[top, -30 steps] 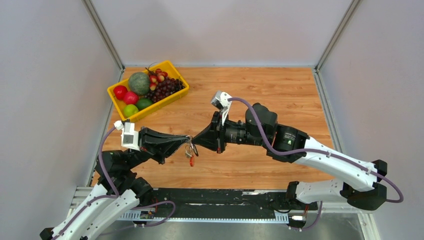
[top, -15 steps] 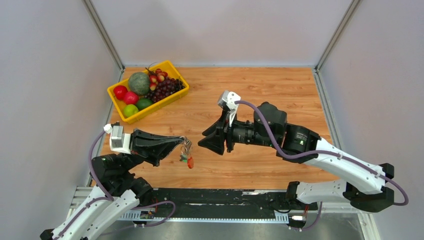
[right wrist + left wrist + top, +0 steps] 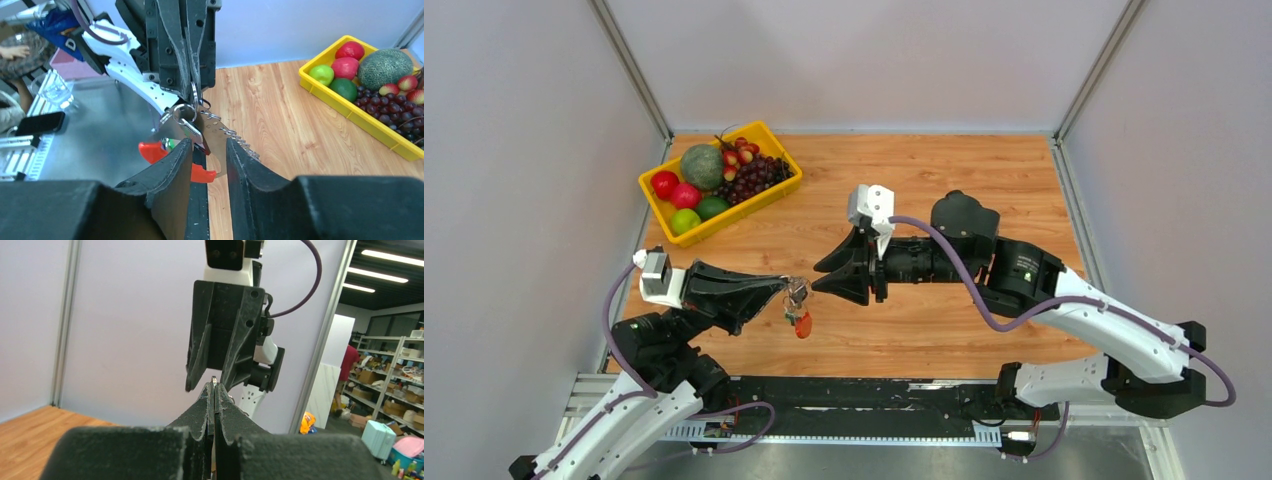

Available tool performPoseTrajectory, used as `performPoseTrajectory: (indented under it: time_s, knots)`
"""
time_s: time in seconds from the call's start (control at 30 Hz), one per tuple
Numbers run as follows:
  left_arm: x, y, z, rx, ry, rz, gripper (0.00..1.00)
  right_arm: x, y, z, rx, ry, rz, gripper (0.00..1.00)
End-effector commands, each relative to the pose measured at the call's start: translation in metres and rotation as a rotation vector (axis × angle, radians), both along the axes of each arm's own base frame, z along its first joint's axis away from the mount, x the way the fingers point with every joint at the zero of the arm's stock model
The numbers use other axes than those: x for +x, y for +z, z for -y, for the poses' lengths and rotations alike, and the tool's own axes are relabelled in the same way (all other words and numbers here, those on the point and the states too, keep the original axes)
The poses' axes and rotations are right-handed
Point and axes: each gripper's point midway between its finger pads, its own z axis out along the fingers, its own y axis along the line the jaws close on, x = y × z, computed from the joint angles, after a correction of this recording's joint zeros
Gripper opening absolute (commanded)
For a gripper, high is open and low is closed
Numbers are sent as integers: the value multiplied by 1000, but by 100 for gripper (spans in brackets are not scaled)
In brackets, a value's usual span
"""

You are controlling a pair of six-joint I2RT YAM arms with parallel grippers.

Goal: Put the keys on the keyring

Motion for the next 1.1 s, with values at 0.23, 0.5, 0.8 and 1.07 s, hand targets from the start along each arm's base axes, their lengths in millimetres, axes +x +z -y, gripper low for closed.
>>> performPoseTrajectory:
  time_s: [0.23, 0.5, 0.8, 1.07]
  knots:
    - [-12, 17, -10, -106, -47, 34, 0, -22, 14, -15, 55, 173, 202, 33]
    - [-14, 15, -10, -111, -59, 31, 0, -26, 20, -20, 74, 197, 232, 31]
    - [-16, 13, -8, -112, -84, 27, 0, -24, 27, -26, 90, 192, 237, 27]
    - [-17, 11, -8, -112, -89, 29, 0, -25, 32, -31, 102, 207, 227, 28]
